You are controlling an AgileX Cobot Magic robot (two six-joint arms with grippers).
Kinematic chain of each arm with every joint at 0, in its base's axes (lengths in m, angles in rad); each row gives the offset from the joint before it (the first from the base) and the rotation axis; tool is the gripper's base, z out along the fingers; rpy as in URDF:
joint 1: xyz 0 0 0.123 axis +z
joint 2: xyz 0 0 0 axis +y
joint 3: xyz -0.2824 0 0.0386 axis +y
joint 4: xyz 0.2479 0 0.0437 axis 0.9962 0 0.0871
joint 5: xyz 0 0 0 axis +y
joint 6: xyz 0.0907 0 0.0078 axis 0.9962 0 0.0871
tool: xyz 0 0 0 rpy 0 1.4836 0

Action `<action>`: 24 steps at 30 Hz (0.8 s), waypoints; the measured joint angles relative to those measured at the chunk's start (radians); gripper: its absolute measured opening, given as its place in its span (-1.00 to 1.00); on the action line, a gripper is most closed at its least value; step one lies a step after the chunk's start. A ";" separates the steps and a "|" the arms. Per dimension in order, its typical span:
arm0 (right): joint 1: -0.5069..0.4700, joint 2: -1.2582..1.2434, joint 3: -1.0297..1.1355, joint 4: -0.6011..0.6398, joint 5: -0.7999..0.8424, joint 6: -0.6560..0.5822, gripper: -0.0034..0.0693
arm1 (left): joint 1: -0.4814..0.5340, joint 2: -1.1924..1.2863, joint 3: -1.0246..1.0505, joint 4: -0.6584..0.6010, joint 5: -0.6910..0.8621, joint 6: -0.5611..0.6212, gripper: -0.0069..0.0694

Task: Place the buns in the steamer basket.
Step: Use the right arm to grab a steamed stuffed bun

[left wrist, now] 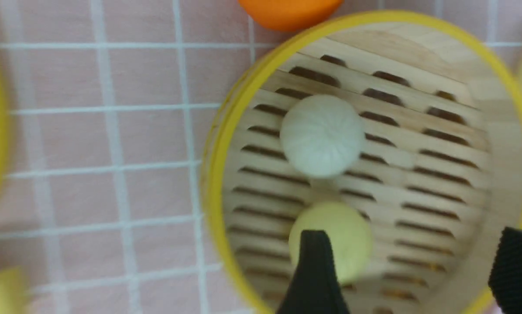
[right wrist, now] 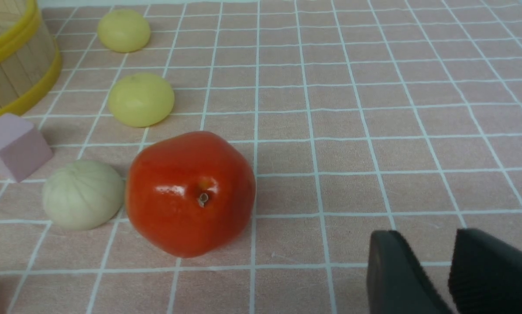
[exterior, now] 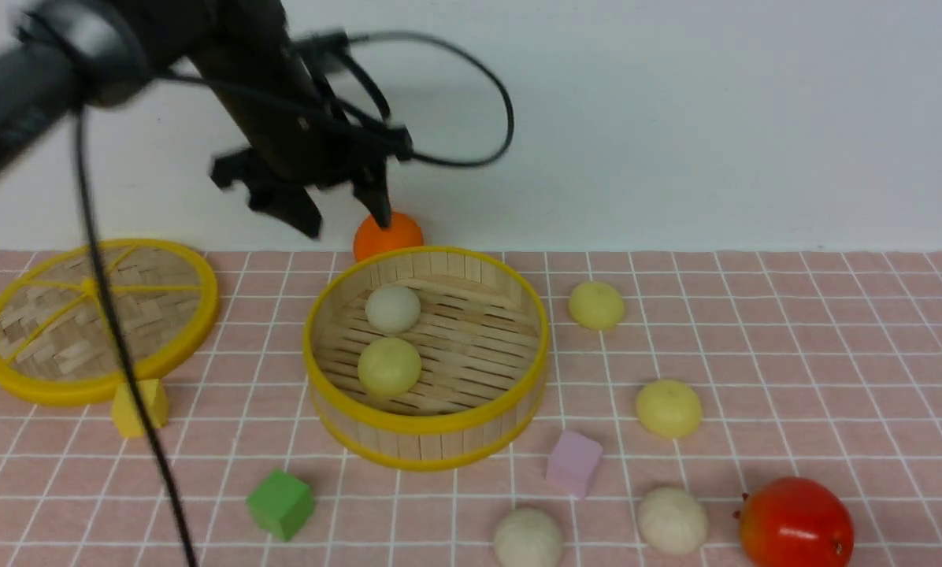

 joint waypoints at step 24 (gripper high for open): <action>0.000 0.000 0.000 0.000 0.000 0.000 -0.24 | 0.001 -1.520 1.150 0.104 -0.171 -0.085 -0.79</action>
